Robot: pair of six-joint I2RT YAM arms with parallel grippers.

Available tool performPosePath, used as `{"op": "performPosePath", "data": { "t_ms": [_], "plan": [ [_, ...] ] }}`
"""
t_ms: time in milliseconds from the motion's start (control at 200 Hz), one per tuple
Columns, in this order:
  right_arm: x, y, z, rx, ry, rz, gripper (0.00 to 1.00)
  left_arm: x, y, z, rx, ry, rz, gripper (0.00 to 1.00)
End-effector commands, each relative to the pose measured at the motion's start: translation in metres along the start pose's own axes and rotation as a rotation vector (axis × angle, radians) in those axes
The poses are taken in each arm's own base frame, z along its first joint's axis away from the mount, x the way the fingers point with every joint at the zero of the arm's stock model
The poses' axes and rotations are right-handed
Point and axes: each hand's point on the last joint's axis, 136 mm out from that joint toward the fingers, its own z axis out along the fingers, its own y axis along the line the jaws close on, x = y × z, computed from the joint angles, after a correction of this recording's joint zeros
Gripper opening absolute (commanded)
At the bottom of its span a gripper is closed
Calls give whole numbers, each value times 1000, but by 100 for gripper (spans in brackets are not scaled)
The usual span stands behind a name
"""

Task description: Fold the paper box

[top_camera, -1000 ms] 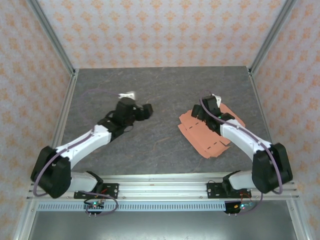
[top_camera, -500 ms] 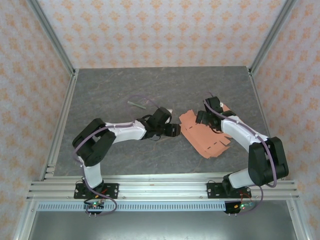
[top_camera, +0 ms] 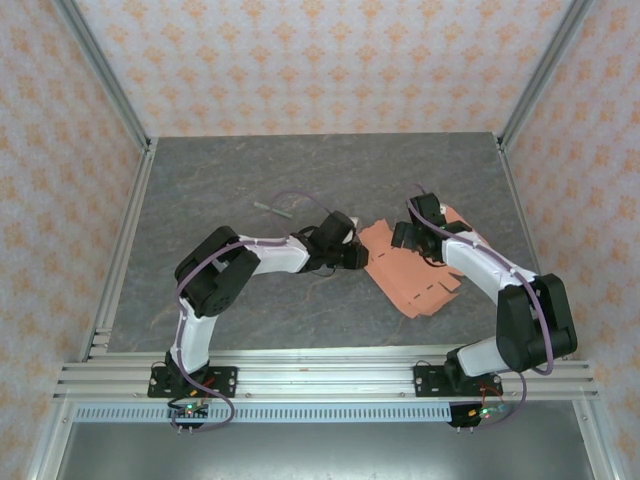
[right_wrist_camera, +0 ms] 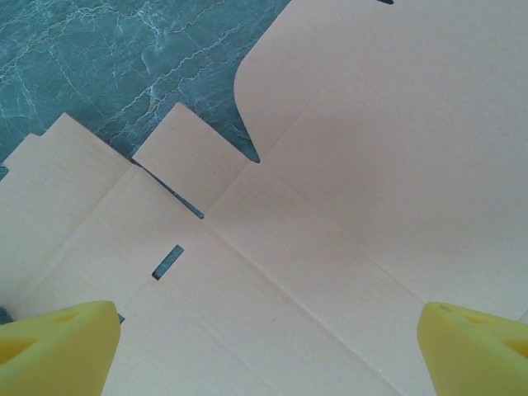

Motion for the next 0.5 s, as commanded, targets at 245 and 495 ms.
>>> {"op": "performPosePath", "data": {
  "t_ms": [245, 495],
  "plan": [
    [-32, 12, -30, -48, -67, -34, 93, -43, -34, -30, 80, -75, 209, 0],
    [-76, 57, -91, -307, -239, -164, 92, -79, -37, -133, 43, -107, 496, 0]
  ]
}}
